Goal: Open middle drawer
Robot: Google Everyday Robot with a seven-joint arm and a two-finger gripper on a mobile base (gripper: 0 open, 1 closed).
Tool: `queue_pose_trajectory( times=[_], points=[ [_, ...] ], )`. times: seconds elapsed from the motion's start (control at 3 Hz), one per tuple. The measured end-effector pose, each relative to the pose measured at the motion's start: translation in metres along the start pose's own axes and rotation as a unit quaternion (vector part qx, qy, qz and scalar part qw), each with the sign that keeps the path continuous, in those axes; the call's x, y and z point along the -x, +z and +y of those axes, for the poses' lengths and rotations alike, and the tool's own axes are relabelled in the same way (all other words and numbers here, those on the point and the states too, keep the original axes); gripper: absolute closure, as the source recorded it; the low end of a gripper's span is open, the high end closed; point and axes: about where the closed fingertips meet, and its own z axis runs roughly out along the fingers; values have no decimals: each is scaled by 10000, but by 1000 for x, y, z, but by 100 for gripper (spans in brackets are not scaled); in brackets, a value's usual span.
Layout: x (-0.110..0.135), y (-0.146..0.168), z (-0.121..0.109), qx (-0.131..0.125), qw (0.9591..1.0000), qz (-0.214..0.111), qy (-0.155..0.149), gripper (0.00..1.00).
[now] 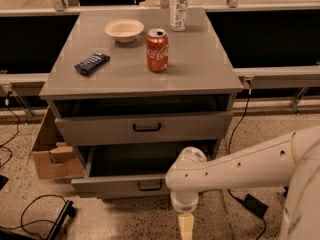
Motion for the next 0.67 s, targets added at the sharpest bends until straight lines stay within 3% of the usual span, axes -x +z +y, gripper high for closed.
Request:
queue_pose_trajectory(
  times=[0.67],
  points=[
    [-43,-47,-46,-620,9968,-233,439,0]
  ],
)
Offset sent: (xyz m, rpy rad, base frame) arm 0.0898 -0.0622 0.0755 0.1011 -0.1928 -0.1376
